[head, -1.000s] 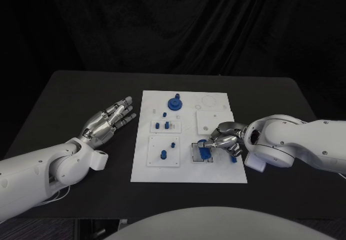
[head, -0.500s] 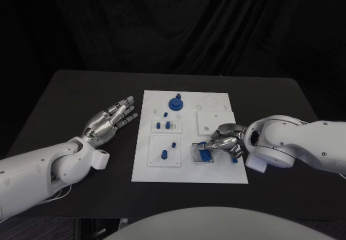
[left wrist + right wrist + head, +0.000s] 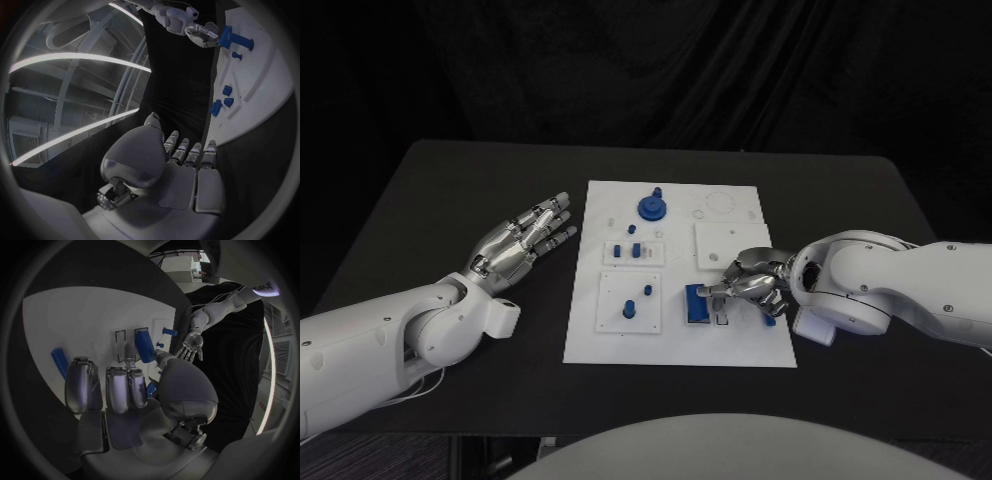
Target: Assemble the parts on the task board
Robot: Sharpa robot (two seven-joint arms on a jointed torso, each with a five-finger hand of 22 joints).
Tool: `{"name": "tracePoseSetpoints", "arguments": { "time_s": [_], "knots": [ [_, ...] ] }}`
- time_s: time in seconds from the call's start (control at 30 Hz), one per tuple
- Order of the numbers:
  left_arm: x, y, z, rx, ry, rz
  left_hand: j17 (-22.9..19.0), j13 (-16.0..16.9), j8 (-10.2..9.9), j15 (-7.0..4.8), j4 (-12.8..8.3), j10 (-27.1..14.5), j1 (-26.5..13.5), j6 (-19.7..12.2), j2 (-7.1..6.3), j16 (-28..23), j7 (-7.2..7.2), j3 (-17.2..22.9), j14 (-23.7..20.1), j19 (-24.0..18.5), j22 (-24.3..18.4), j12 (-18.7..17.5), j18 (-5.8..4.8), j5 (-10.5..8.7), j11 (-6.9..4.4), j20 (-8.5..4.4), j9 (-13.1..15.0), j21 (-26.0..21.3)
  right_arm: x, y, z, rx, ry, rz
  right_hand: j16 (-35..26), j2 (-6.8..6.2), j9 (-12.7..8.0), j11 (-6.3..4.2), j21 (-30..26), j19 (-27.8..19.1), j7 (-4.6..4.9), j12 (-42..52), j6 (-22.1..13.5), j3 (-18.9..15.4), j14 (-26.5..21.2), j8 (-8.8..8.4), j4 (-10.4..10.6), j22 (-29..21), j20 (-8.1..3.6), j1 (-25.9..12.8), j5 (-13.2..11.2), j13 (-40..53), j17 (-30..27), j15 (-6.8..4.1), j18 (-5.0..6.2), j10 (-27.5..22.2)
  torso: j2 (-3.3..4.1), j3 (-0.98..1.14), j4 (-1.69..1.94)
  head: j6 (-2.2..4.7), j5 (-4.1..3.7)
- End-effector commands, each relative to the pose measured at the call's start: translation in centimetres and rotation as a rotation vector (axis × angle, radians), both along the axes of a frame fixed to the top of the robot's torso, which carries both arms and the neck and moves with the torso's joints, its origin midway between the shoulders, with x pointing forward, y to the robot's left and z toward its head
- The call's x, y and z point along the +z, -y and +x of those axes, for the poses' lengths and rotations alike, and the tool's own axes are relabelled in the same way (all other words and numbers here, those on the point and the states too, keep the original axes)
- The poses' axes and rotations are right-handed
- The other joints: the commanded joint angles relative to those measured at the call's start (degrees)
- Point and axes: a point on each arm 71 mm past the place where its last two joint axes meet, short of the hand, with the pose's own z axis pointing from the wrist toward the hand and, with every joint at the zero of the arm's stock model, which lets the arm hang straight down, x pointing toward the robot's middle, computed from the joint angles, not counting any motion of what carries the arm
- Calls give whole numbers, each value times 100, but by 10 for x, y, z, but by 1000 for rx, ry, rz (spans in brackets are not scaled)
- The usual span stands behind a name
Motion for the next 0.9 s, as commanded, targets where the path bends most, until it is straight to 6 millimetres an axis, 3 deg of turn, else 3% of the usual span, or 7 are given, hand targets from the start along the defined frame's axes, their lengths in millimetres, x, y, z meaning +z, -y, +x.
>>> {"name": "tracePoseSetpoints", "arguments": {
  "time_s": [0.03,0.33,0.57,0.67,0.9],
  "knots": [
    [1,2,0,-10,3,-19,-2,7,-3,12,-5,-5,-47,-48,9,1,13,-12,14,-9,-5,27,33,34,41,38,-7,16,-2,1,-1,-1,-10,-16,-31,10,-23,25,-35,103,3,15,-38,-78,443,21,120,1115,35,-84,-129,1509,649,33,73,597,1,2,0,-1,3],
    [1,1,0,-10,2,-18,-2,6,-4,15,-5,-7,-42,-51,10,1,15,-10,13,-8,-4,26,31,35,43,39,-7,17,-1,1,-1,1,-5,-9,-31,7,-51,24,-37,103,0,15,-37,-179,443,44,173,1115,34,-55,-241,1509,649,32,74,597,-1,1,-1,-1,16],
    [1,2,0,-11,1,-18,-2,6,-4,15,-5,-7,-42,-51,10,1,15,-10,13,-8,-4,26,31,35,43,39,-7,17,2,0,-1,6,32,26,-22,64,-18,-22,-22,110,-57,15,128,-216,446,238,41,1121,9,269,6,1509,666,-3,71,597,-1,1,-2,-1,24],
    [1,1,0,-11,1,-19,-2,6,-3,17,-5,-8,-40,-49,11,1,17,-9,13,-8,-5,27,31,37,44,40,-7,17,8,-2,0,15,115,53,16,76,29,-46,39,136,-78,15,83,-149,464,353,-235,1141,-20,678,495,1509,752,-27,56,597,-1,1,-4,-1,40],
    [1,0,0,-8,2,-18,-1,6,-2,19,-7,-10,-34,-45,14,2,21,-5,15,-6,0,25,30,44,45,41,-6,18,36,-3,0,122,542,42,87,-94,66,-27,198,200,-49,15,-142,-196,495,465,-630,1192,-16,1169,669,1509,915,-12,17,597,-1,-1,0,-1,63]
  ]
}}
